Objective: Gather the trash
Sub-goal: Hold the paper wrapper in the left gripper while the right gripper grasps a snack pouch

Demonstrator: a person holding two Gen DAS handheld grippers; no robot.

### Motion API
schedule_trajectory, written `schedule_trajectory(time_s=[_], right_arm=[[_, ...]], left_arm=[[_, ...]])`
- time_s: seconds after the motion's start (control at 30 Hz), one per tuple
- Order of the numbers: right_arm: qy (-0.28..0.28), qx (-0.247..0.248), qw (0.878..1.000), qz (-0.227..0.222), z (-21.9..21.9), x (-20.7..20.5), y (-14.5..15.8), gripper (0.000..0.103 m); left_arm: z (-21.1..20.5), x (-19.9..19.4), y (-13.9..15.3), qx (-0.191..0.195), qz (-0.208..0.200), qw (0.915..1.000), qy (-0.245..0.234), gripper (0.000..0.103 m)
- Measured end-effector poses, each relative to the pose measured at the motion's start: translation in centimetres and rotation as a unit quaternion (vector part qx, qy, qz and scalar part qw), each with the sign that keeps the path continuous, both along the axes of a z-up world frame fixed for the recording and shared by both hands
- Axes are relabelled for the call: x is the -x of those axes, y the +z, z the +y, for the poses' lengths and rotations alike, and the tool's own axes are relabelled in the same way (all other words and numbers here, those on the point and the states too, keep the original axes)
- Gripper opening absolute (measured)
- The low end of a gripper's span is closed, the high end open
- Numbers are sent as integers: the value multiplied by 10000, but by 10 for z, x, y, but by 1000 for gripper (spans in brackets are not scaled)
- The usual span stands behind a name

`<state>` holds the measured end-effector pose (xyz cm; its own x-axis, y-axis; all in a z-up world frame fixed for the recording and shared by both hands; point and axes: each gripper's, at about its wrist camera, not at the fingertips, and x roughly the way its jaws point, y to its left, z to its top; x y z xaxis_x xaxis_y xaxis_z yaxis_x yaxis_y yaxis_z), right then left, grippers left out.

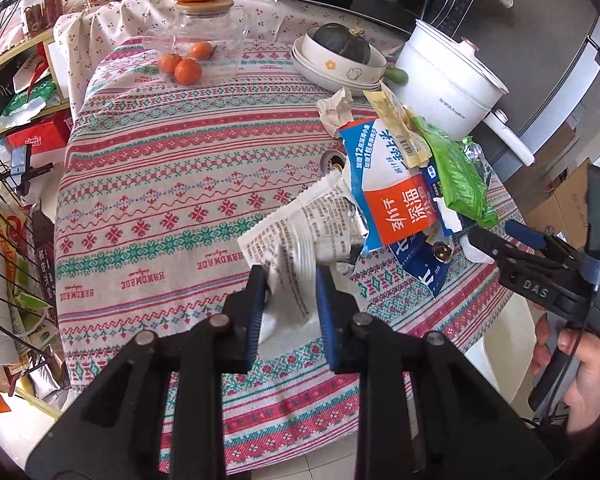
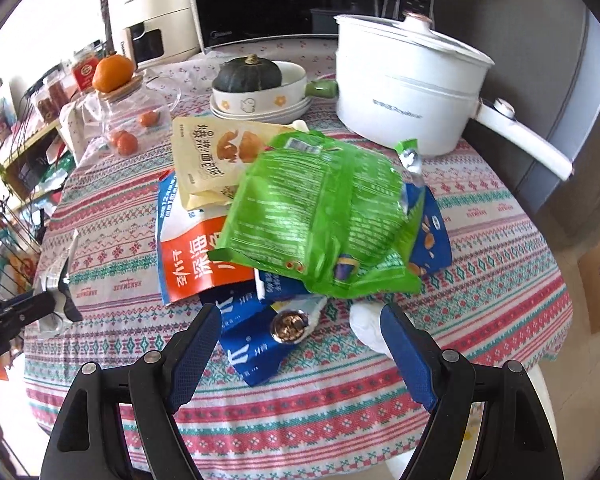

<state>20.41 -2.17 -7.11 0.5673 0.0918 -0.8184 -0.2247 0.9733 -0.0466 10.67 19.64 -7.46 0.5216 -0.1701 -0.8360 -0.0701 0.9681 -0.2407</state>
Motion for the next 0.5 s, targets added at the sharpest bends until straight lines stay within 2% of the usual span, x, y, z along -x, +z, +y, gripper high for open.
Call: schedule_trajectory(time_s=[0.27,0.37,0.43,0.47,0.5], right_arm=[[289,1164,9909,-611,37,-17,-17,79],[386,1250,9892,-659,39,-21,-21,61],[428,1210,9896,-649,38,-22,-22,40],[438,1169,9899,-677,37,-22,-21,35],[441,1128,9901,-711,35,-22,-18,22]], left_arm=[[-5,4,4,131,-34,9999,-87,27],[-6,2,5,176,-44,9998,-93,27],[-8,1,4,183,-42,9998,-97,27],[-9,1,4,191,-41,9998,-99,27],[-10,1,4,199,-43,9997,-106,27]])
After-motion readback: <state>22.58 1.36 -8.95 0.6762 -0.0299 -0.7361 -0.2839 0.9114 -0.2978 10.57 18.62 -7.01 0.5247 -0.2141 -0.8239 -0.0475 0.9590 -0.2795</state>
